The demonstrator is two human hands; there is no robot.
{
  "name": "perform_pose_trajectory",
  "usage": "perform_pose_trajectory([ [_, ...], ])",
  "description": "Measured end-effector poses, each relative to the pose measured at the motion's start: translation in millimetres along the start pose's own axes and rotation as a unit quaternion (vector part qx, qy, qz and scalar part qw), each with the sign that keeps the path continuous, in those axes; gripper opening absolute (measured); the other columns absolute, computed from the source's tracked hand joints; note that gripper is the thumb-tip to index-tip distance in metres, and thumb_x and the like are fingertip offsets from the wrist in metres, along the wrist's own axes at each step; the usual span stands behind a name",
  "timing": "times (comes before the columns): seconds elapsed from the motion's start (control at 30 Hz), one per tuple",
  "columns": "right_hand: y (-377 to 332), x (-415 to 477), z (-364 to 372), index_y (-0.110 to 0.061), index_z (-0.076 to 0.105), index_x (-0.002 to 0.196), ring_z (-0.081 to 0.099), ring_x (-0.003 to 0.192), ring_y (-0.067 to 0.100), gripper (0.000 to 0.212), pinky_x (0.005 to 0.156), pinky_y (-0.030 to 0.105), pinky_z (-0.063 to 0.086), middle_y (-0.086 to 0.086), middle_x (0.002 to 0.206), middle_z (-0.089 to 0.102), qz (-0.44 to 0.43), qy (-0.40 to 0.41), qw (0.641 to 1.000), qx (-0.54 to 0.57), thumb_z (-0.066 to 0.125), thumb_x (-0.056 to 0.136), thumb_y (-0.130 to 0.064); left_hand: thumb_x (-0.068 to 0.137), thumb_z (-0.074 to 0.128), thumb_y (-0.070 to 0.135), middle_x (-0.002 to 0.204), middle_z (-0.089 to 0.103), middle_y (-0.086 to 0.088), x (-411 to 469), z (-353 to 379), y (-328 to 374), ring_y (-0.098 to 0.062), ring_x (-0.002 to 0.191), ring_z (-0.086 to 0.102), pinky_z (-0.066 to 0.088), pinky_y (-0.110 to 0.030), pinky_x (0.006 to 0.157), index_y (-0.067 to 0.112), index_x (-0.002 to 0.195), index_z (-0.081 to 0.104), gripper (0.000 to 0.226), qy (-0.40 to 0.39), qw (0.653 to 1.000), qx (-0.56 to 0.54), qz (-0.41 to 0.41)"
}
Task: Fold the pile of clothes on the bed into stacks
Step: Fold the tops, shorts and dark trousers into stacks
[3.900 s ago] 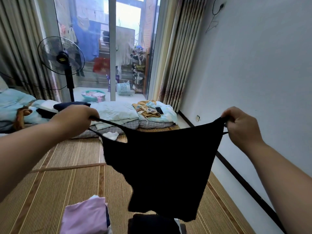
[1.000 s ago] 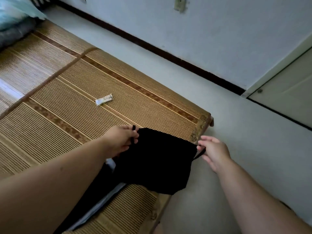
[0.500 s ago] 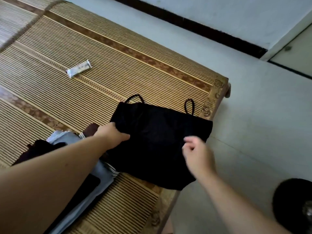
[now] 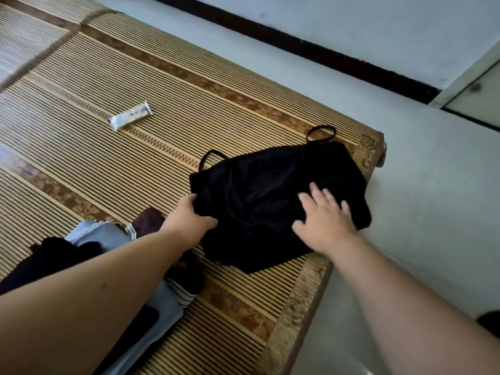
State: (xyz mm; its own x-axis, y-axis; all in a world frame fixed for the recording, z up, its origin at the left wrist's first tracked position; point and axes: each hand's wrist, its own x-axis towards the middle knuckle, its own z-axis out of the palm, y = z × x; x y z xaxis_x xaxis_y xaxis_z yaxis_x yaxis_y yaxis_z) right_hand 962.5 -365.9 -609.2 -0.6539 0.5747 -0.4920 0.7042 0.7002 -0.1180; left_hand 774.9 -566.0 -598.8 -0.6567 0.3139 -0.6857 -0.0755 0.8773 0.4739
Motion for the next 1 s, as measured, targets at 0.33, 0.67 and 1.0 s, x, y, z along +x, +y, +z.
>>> perform_pose_trajectory([
  [0.33,-79.8,-62.0,57.8,-0.034,0.006,0.153,-0.001,0.150,0.024,0.093,0.114,0.060,0.004,0.004,0.162,0.005,-0.168,0.052,0.983,0.056,0.053,0.080,-0.069,0.084,0.072,0.021,0.118,0.066,-0.006,13.4,-1.6,8.7,-0.022,0.089,0.072,0.059,-0.042,0.081,0.037,0.145,0.032,0.075,0.038,0.958,-0.283,-0.016],
  [0.67,-101.5,-73.1,35.8,-0.046,0.038,0.142,0.017,0.146,0.008,0.054,0.119,0.028,0.009,-0.009,0.159,0.024,-0.117,-0.020,0.924,0.363,0.044,0.097,-0.017,0.083,0.047,-0.008,0.107,0.071,-0.006,16.0,-14.9,29.1,-0.022,0.091,0.071,0.058,-0.030,0.071,0.034,0.089,0.074,0.050,-0.004,0.954,-0.300,0.003],
  [1.0,-49.4,-80.2,-13.2,-0.039,0.071,0.101,0.066,0.103,0.017,0.021,0.093,0.037,0.050,-0.007,0.104,0.074,0.171,0.068,0.474,0.861,0.055,0.095,-0.027,0.091,0.057,0.002,0.110,0.065,0.005,-23.3,9.3,158.1,-0.016,0.092,0.070,0.056,-0.025,0.072,0.033,0.122,0.063,0.044,-0.159,0.934,-0.279,0.159],
])
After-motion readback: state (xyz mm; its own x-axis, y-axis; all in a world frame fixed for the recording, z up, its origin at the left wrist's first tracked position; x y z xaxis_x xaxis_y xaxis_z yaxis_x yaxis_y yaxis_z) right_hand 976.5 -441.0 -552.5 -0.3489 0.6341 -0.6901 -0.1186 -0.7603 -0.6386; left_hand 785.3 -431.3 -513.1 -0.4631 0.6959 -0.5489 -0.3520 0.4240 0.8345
